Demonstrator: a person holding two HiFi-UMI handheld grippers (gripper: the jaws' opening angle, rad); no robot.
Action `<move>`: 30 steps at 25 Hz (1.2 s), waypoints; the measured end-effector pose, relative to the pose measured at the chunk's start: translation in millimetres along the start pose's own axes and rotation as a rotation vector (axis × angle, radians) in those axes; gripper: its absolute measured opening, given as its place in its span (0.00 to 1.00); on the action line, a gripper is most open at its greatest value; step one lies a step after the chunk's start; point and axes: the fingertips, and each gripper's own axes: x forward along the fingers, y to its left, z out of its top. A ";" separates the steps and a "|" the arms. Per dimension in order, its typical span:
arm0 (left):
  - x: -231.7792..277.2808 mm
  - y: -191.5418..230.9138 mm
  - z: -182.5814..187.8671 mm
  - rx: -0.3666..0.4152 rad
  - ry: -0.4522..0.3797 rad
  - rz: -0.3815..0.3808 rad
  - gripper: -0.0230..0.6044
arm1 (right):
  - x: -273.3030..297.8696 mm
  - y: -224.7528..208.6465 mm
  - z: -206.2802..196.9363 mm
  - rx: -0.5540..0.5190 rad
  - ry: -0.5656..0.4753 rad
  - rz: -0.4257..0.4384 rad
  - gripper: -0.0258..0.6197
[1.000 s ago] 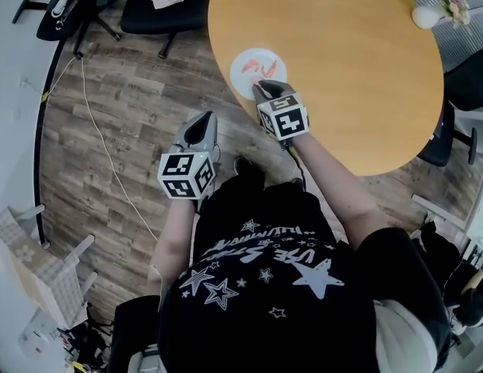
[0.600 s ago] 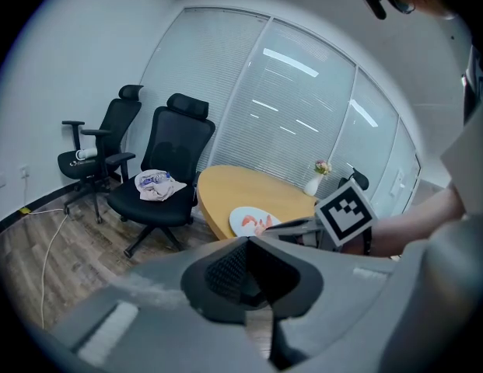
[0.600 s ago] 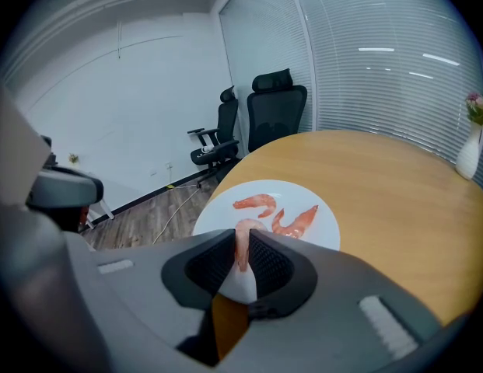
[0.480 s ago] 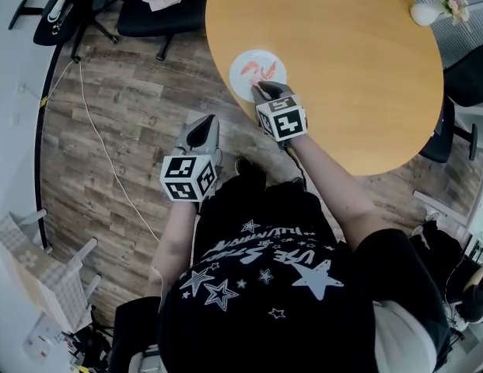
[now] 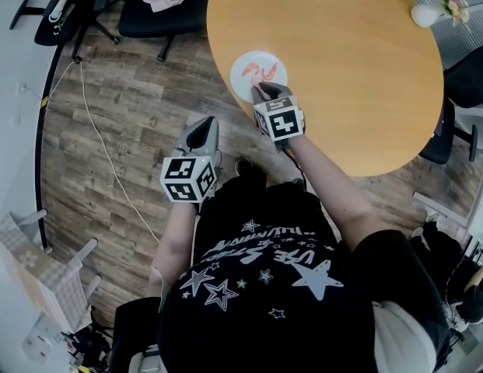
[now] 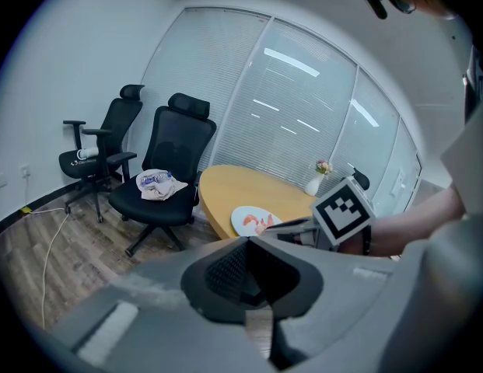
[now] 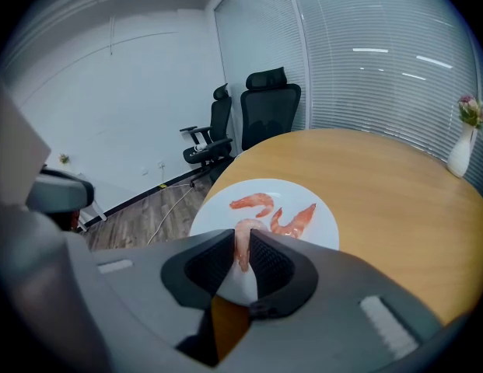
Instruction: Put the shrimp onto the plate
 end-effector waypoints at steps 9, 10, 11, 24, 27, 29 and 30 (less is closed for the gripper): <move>-1.4 -2.4 -1.1 -0.001 -0.012 0.001 0.04 | -9.6 1.4 -2.0 0.016 -0.015 0.010 0.16; -2.0 -3.5 -0.8 -0.002 -0.015 0.002 0.04 | -11.5 1.0 -1.3 0.015 -0.019 0.010 0.16; -2.8 -5.1 -0.5 -0.003 -0.018 0.003 0.04 | -13.7 0.5 -0.7 0.013 -0.023 0.011 0.16; -24.0 -32.6 36.4 0.020 -0.148 0.080 0.04 | -68.4 -2.6 28.6 -0.056 -0.129 0.073 0.15; -32.5 -39.6 44.6 0.018 -0.180 0.110 0.04 | -84.9 -2.9 36.1 -0.077 -0.158 0.092 0.15; -37.8 -46.3 46.6 0.014 -0.199 0.129 0.04 | -96.3 -3.0 38.7 -0.089 -0.177 0.107 0.15; -40.0 -50.0 46.4 0.011 -0.206 0.138 0.04 | -101.5 -2.9 39.3 -0.093 -0.185 0.116 0.15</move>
